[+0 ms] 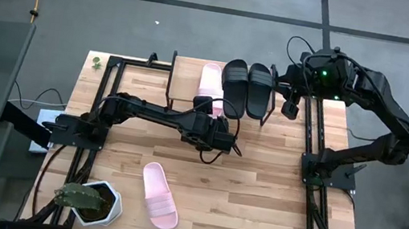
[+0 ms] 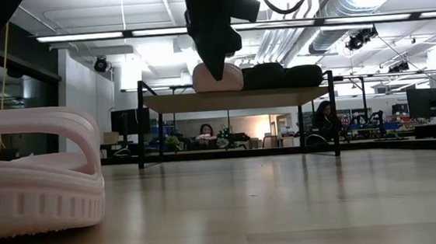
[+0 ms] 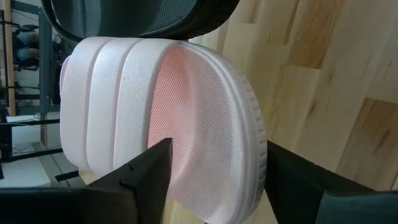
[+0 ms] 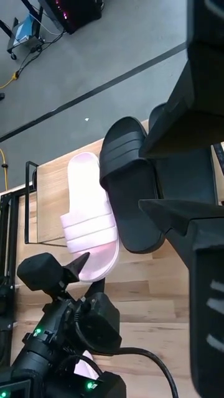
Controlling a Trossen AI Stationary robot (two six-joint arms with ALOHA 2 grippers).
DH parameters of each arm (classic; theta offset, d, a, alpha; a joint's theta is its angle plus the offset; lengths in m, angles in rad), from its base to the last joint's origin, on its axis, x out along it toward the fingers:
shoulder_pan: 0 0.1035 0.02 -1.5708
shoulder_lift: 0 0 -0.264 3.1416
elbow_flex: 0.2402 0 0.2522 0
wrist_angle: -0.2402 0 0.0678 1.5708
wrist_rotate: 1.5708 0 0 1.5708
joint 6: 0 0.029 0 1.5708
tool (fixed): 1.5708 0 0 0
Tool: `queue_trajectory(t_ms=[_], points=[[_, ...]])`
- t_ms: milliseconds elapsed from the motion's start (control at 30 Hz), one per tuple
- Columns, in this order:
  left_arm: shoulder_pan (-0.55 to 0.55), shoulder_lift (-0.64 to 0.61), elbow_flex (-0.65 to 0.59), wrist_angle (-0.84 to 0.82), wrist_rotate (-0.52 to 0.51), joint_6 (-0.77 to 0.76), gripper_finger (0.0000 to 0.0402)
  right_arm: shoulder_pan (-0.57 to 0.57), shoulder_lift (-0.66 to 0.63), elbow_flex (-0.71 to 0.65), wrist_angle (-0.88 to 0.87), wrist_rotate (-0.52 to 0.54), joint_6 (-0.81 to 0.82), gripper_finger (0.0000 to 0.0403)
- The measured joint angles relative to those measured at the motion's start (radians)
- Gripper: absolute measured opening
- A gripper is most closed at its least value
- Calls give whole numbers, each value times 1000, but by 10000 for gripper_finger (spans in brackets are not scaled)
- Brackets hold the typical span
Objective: Pick and place slides into the shelf
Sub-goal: Put the right pink slide on the shelf, then put the pink slide on the shelf aligned with the other pink slide
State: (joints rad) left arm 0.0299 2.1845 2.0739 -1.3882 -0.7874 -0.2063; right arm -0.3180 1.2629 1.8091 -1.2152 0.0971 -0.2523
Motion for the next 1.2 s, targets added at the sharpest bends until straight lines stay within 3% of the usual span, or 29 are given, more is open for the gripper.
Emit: queue_trajectory(t_ms=[500, 967, 1200], points=[[-19, -1, 139, -15, -9, 46, 223, 0, 0, 0, 0, 0, 4, 110], [-25, -7, 140, -29, -10, 90, 223, 0, 0, 0, 0, -72, 11, 110], [-31, -85, 140, -61, -83, 97, 223, 0, 0, 0, -18, -115, 35, 110]])
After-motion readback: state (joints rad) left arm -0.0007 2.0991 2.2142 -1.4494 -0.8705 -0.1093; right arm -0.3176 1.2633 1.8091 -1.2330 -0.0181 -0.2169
